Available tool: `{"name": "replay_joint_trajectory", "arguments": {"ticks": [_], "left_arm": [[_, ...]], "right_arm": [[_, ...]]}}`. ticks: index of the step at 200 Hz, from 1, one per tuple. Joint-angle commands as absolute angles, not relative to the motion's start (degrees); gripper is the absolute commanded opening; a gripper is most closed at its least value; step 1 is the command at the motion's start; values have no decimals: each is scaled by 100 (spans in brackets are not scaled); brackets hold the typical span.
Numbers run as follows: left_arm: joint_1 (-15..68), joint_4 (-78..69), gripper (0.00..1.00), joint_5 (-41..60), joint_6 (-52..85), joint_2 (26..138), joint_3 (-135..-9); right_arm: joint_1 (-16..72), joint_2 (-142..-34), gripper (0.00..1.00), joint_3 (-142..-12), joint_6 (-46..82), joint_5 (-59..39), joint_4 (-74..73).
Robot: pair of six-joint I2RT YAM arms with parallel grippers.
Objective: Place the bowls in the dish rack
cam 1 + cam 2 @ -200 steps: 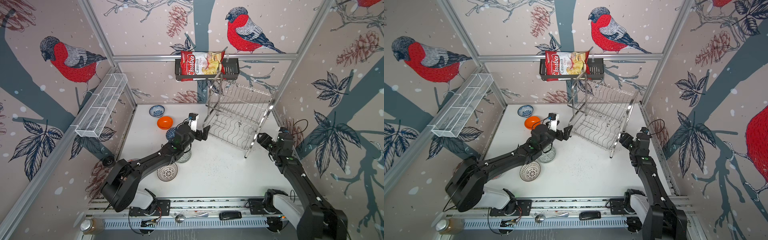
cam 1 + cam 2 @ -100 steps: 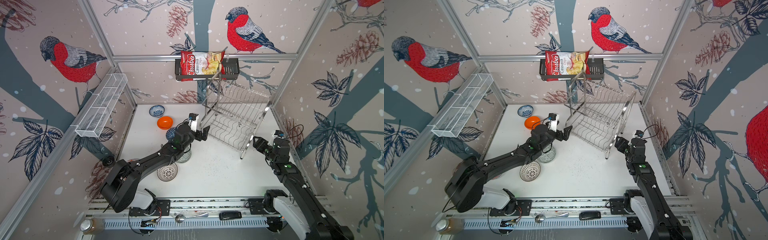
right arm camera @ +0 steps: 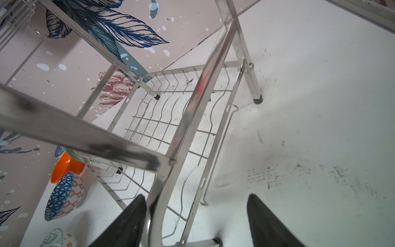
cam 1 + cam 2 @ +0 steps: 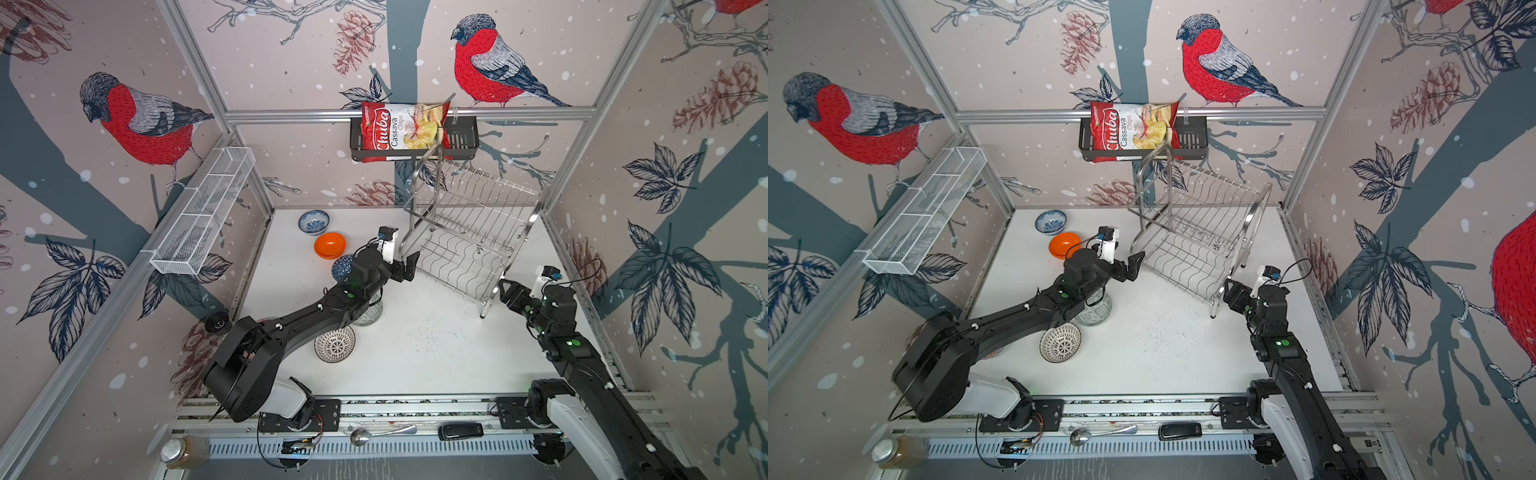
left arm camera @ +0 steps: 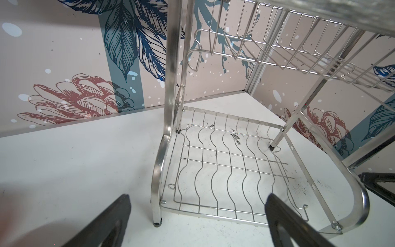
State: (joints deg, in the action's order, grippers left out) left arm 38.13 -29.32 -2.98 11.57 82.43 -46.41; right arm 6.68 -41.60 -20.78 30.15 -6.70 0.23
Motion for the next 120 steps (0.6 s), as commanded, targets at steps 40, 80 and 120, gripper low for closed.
{"name": "replay_joint_trajectory", "arguments": {"ticks": [40, 80, 120], "left_arm": [[3825, -2967, 98, -281, 1056, 8271, -4683], [3823, -2958, 98, -284, 1109, 8251, -4691], [3823, -2927, 98, -288, 1115, 8245, -4734]], "right_arm": [[767, -4757, 72, -2298, 3199, -809, -511], [767, -5039, 64, -2369, 3157, -449, -490], [589, -5387, 59, -2519, 2922, -193, -549]]}}
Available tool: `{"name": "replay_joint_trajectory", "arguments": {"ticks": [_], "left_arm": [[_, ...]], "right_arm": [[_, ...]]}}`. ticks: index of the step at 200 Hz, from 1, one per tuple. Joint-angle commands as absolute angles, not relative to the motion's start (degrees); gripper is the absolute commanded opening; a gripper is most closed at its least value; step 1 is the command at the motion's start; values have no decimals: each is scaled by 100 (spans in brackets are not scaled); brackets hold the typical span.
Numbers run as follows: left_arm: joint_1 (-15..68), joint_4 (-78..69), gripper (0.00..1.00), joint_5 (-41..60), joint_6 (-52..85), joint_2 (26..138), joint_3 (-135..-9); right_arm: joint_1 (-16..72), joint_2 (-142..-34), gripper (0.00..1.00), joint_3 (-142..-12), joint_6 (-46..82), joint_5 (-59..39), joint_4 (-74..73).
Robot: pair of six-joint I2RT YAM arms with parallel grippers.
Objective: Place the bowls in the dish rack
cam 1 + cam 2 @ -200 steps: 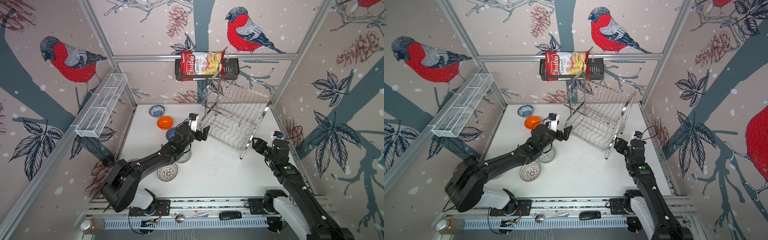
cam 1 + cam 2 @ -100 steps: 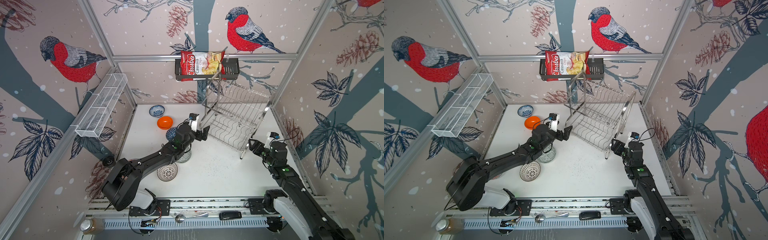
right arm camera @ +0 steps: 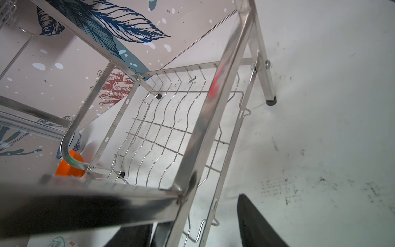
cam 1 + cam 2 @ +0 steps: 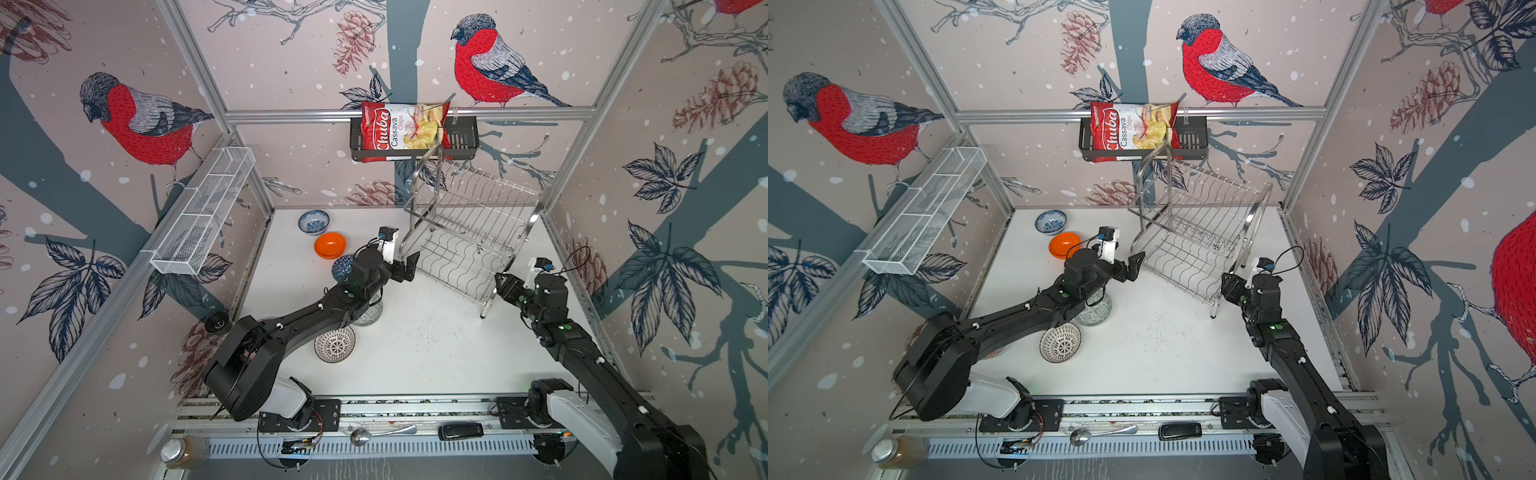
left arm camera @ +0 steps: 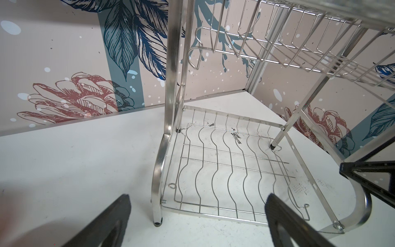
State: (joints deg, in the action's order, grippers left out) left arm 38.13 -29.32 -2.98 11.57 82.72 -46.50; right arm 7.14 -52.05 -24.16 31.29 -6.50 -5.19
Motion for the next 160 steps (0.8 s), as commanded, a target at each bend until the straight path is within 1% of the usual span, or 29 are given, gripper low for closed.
{"name": "replay_joint_trajectory", "arguments": {"ticks": [1, 37, 73, 104, 142, 160], "left_arm": [[3823, -2927, 98, -285, 1116, 8244, -4735], [3828, -2874, 98, -226, 1211, 8205, -4771], [3832, -2797, 98, -172, 1317, 8235, -4731], [3859, -2732, 98, -280, 1145, 8137, -4715], [3867, -3182, 98, -506, 1008, 7955, -4396], [3875, -3165, 98, -604, 1065, 7922, -4351]], "right_arm": [[580, -5401, 59, -2529, 2911, -193, -551], [210, -5869, 53, -3017, 2590, -205, -233], [-131, -6102, 53, -3203, 2593, -415, -223], [-132, -6056, 56, -3181, 2563, -369, -360], [-123, -5895, 62, -3157, 2540, -404, -308], [-97, -5778, 63, -3092, 2559, -480, -300]]}}
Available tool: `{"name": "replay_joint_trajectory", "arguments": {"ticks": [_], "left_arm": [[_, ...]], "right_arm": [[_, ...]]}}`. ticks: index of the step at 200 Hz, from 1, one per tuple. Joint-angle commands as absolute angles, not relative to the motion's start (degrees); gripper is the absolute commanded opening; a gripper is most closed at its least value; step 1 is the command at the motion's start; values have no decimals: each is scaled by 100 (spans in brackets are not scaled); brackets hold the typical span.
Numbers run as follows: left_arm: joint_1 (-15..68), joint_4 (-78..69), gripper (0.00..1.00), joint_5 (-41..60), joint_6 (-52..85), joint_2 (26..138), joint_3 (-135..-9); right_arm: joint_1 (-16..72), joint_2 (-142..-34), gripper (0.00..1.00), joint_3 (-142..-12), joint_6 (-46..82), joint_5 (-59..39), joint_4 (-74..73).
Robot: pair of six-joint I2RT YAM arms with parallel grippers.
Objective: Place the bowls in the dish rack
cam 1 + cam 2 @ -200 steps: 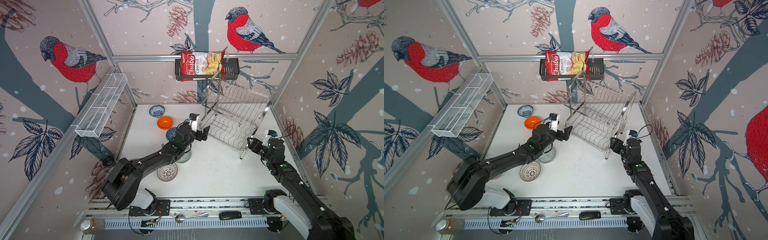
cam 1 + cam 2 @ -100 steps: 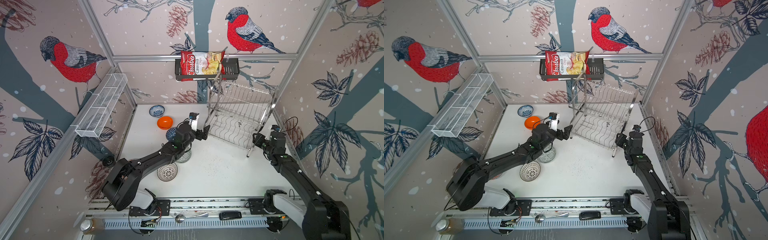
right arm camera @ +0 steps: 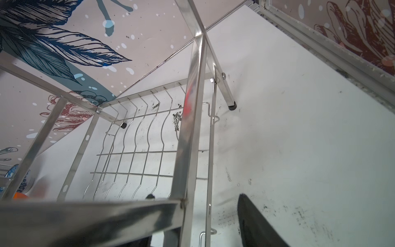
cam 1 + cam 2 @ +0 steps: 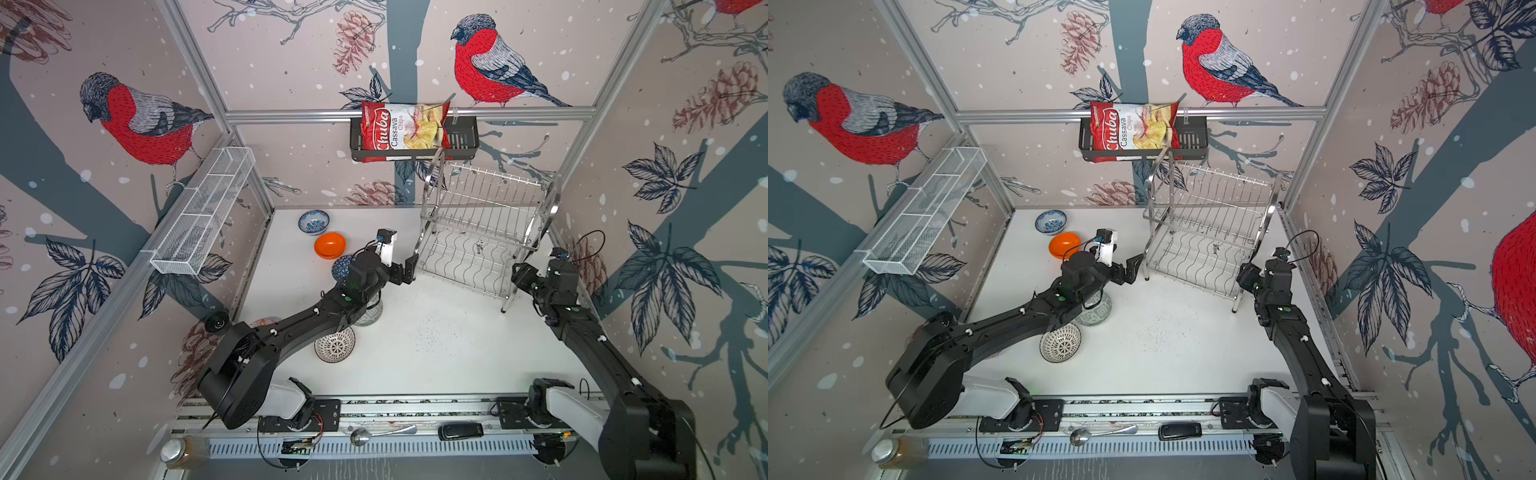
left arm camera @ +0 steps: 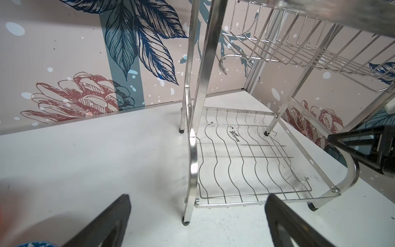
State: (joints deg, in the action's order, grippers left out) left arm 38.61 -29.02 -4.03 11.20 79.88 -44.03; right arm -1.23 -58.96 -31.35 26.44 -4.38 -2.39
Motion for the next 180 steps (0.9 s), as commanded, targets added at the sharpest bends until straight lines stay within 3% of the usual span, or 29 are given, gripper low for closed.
{"name": "replay_joint_trajectory", "arguments": {"ticks": [1, 78, 180], "left_arm": [[3875, -3160, 98, -597, 1064, 7916, -4351], [3937, -3736, 98, -800, 1098, 7655, -3810], [4152, -3611, 98, -825, 1275, 7783, -3911]], "right_arm": [[-97, -5768, 63, -3084, 2558, -486, -304], [402, -5532, 63, -3052, 2413, -189, -172], [763, -5100, 52, -2273, 2597, 225, -479]]}}
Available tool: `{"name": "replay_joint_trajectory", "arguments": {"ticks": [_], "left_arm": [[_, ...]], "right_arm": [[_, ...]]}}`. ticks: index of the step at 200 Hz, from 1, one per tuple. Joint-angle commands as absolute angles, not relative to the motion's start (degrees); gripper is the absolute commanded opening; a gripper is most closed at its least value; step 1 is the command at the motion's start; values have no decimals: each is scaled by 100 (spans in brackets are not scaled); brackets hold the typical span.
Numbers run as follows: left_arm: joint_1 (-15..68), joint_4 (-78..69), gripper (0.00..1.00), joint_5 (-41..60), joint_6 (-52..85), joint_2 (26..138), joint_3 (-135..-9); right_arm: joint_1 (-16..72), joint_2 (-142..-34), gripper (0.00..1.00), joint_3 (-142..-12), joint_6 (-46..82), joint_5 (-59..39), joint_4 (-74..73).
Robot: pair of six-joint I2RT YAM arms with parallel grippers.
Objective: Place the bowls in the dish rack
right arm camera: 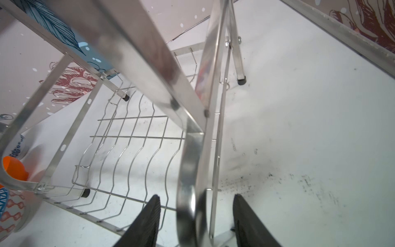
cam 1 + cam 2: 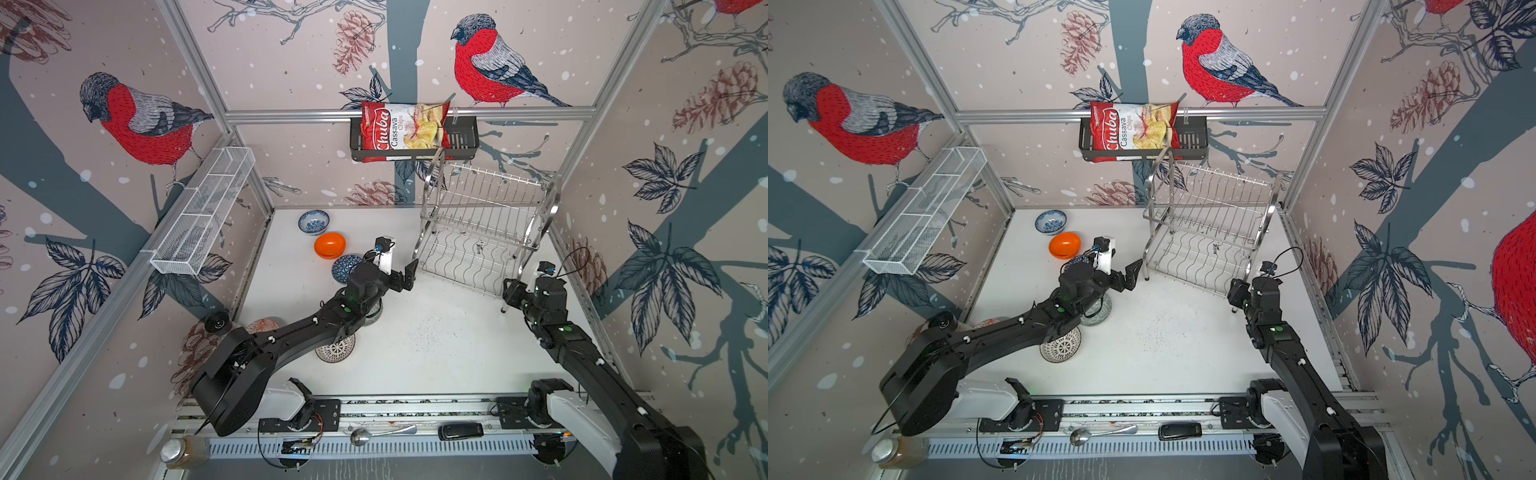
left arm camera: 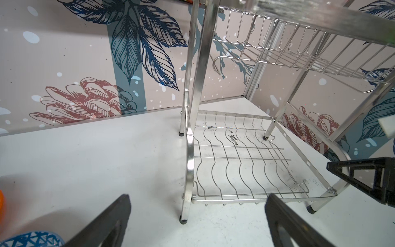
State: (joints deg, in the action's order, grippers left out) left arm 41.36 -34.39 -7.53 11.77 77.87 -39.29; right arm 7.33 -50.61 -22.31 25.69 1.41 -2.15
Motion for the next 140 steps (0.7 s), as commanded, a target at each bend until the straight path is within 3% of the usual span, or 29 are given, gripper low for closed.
{"name": "replay_joint_trajectory", "arguments": {"ticks": [1, 34, 70, 101, 140], "left_arm": [[4154, -3607, 98, -826, 1279, 7781, -3916], [4188, -3496, 98, -921, 1248, 7618, -3815], [4201, -3501, 98, -804, 1152, 7620, -3809], [4215, -3561, 98, -695, 1086, 7620, -3836], [4215, -3564, 98, -414, 922, 7780, -3954]], "right_arm": [[768, -5103, 52, -2274, 2590, 223, -481], [868, -5376, 51, -2545, 2511, 303, -403], [879, -5393, 38, -2554, 2529, 586, -516], [879, -5606, 34, -2577, 2506, 730, -635], [758, -5882, 18, -2613, 2387, 889, -815]]}}
